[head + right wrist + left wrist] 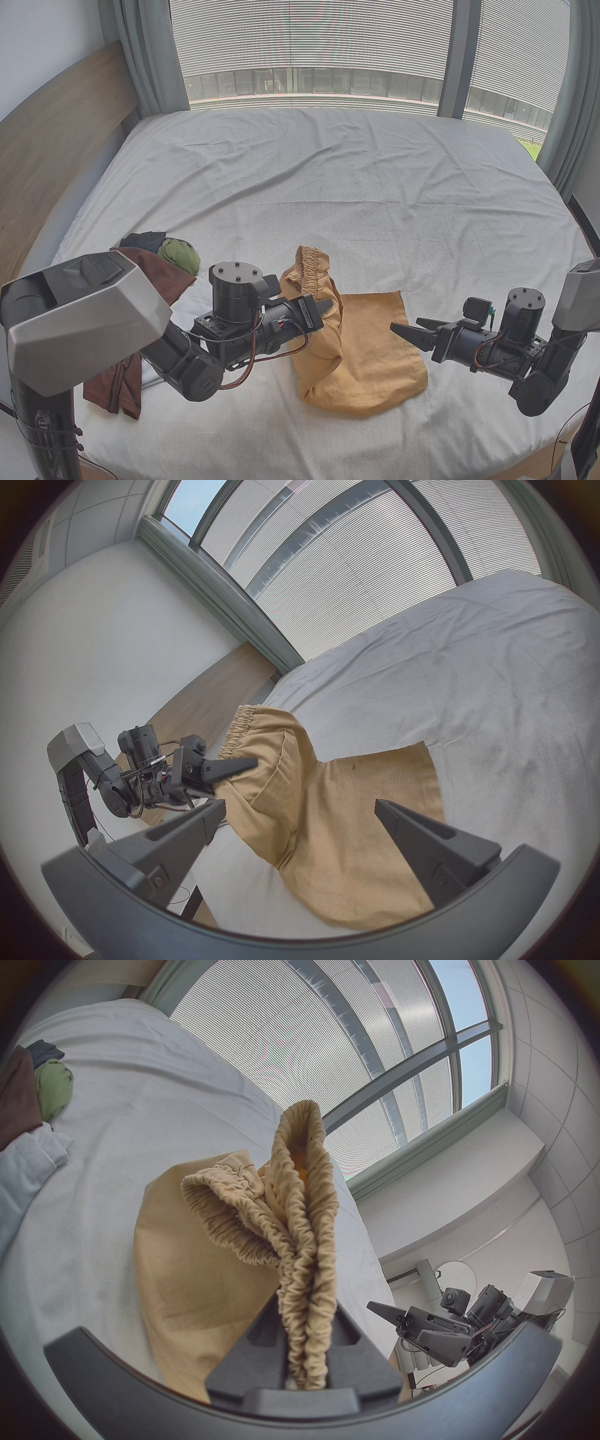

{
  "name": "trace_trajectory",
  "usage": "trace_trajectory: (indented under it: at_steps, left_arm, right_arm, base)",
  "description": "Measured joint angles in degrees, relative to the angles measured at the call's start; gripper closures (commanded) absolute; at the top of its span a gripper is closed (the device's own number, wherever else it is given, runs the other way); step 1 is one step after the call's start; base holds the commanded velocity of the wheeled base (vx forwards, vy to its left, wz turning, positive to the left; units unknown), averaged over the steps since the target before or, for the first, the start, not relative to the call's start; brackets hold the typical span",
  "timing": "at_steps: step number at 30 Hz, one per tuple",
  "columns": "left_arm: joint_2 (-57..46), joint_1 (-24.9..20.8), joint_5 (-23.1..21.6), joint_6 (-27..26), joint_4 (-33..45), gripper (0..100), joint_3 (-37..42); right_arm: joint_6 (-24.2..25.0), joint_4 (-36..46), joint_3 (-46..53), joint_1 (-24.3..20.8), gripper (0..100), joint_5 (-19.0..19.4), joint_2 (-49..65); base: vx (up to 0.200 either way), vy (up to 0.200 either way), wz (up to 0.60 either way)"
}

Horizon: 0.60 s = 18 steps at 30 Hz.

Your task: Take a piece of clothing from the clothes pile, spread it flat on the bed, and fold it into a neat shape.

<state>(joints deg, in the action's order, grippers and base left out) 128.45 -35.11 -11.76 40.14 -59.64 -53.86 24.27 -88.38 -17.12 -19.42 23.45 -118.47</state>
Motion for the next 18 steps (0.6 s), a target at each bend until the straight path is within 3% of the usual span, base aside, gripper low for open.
trace_trajectory:
  at_steps: [18]
  left_arm:
    - [6.2, -3.9, 1.6, -0.1, 2.7, 100, -6.2]
  right_arm:
    - [0.3, 0.1, -1.5, 2.0, 0, -0.2, 0.1]
  base:
    - [0.000, 0.000, 0.00]
